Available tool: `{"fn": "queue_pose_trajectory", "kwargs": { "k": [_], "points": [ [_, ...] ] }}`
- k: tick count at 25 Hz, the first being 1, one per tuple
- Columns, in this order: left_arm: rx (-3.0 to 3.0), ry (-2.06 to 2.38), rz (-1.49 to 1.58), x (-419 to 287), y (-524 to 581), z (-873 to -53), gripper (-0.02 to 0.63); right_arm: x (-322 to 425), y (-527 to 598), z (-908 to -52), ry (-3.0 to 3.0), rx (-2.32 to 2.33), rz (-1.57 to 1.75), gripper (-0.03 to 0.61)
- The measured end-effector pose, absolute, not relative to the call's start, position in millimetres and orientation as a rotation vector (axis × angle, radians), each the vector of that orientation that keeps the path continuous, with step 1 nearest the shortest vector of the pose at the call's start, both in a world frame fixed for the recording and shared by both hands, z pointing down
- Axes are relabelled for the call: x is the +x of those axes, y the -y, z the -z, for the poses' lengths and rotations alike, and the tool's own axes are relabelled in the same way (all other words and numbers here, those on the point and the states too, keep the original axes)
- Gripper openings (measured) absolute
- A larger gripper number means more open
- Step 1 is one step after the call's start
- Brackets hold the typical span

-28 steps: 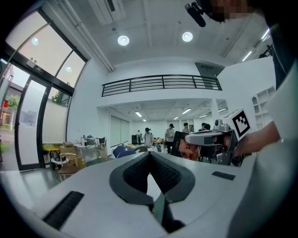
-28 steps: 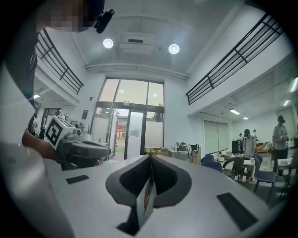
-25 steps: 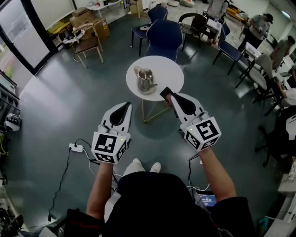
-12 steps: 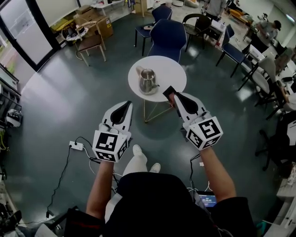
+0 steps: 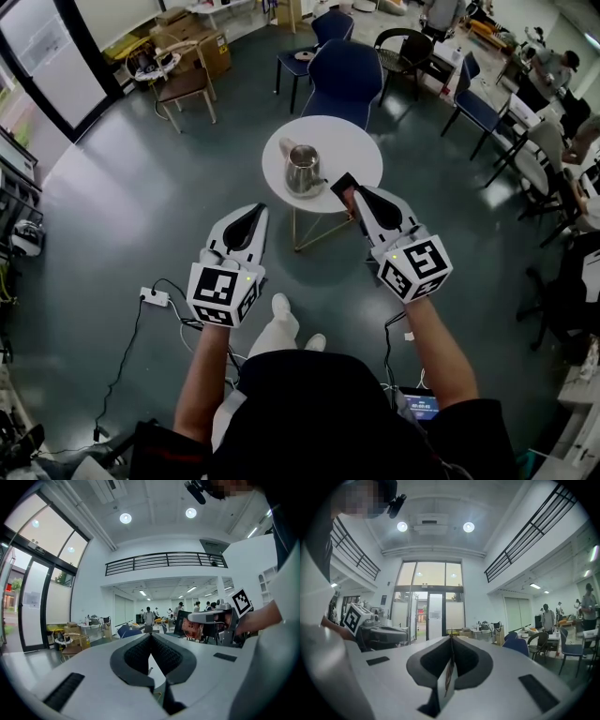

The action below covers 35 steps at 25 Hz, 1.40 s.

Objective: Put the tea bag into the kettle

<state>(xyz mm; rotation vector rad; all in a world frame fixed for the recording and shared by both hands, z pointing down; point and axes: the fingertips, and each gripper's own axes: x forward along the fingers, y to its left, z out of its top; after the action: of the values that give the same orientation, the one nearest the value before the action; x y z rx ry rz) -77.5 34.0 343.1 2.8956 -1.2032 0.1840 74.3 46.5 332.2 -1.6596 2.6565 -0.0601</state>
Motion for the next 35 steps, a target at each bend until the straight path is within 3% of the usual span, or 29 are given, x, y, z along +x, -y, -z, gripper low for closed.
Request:
{"fn": "queue_pose_trajectory", "kwargs": {
  "k": [35],
  "points": [
    [2.891, 1.130, -0.165, -72.6, 155.5, -350.9, 0.015, 78.1, 136.5, -341.0, -2.595, -1.761, 0.107, 0.020]
  ]
}}
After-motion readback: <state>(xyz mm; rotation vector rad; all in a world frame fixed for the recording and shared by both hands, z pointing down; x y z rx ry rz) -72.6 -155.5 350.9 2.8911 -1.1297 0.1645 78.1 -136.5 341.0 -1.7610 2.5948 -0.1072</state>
